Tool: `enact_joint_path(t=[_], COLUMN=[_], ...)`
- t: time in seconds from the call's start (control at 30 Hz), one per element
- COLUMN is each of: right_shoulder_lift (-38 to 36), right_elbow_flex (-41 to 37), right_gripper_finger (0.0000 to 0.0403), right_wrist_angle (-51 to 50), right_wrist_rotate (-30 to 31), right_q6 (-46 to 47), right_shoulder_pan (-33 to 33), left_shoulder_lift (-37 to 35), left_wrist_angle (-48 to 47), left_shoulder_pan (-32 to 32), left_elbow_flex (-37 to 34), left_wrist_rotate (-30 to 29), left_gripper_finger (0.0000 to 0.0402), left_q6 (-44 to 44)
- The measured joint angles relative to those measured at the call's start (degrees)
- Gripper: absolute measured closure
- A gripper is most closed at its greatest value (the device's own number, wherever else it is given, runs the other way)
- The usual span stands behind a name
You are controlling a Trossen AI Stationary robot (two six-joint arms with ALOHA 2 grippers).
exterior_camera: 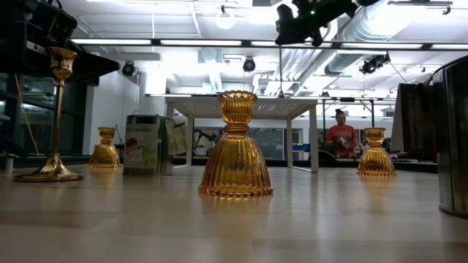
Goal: Pick & Place candle stick holders
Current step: Put the top gold candle holder on the shelf
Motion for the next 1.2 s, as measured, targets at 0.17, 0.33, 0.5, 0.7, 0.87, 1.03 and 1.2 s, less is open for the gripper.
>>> enact_joint_path(t=[0.17,0.33,0.5,0.7,0.87,1.03,1.2], right_shoulder_lift=[2.03,2.84,3.86,4.06,4.06,4.06,4.06], right_elbow_flex=[1.05,1.1,1.1,1.1,1.1,1.1,1.1], right_gripper_finger=[0.0387,0.0387,0.0387,0.0387,0.0387,0.0387,0.0386], right_wrist_angle=[0.3,0.31,0.27,0.25,0.25,-0.67,-0.67], right_wrist_rotate=[-0.26,0.2,0.18,1.28,2.19,2.19,2.2], right_q6=[0.02,1.91,5.03,4.11,3.01,3.02,3.0], right_shoulder_pan=[0.17,0.13,0.15,0.15,-0.24,-0.76,-0.77], left_shoulder_lift=[0.0,0.01,0.0,0.0,0.0,0.0,0.0], left_wrist_angle=[0.01,0.0,0.01,0.0,0.01,0.0,-0.01], left_shoulder_pan=[0.01,-0.01,0.01,-0.01,-0.01,-0.01,-0.01], left_elbow_flex=[0.0,0.0,0.0,0.0,0.0,0.0,0.0], left_wrist_rotate=[0.0,0.0,0.0,0.0,0.0,0.0,0.0], left_gripper_finger=[0.0402,0.0402,0.0402,0.0402,0.0402,0.0402,0.0402], left_q6=[-0.01,-0.01,0.0,-0.02,0.0,0.0,-0.02])
